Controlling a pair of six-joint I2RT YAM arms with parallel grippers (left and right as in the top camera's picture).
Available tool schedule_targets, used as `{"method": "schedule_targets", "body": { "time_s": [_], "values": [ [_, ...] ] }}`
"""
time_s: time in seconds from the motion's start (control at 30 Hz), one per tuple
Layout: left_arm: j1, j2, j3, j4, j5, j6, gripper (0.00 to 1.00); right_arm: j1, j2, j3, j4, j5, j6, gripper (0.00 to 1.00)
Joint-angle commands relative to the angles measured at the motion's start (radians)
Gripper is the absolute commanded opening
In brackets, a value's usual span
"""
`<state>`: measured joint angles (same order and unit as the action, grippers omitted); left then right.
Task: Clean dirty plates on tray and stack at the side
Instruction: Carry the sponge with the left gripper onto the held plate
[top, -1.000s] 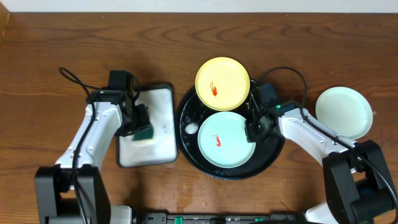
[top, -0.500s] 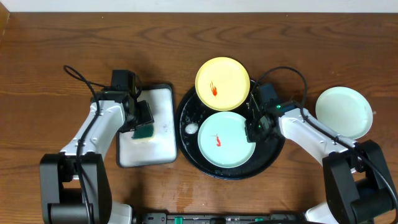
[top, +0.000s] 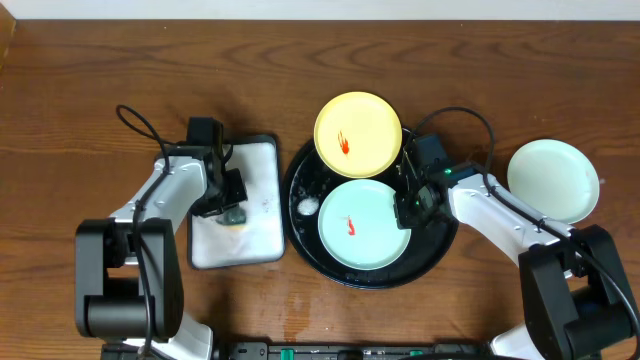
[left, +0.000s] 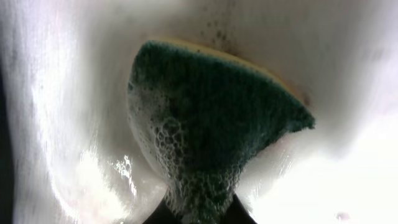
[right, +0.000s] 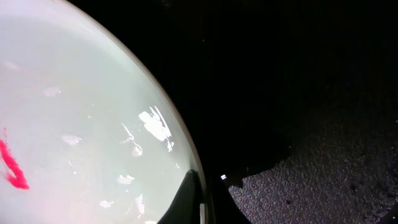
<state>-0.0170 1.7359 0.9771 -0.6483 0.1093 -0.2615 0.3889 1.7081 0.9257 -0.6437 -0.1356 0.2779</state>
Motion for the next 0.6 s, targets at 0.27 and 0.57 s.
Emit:
{"method": "schedule_targets", "body": {
  "time_s": [0.27,0.57],
  "values": [
    [-0.06,-0.215,0.159,-0.233,0.152,-0.005,0.07,-0.006,0.024,-0.006,0.027,0.029,0.013,0.01],
    [-0.314,-0.239,0.127,-0.171,0.257,-0.185,0.08,-0.006,0.026,-0.007,0.036,0.03,0.059,0.01]
  ]
}}
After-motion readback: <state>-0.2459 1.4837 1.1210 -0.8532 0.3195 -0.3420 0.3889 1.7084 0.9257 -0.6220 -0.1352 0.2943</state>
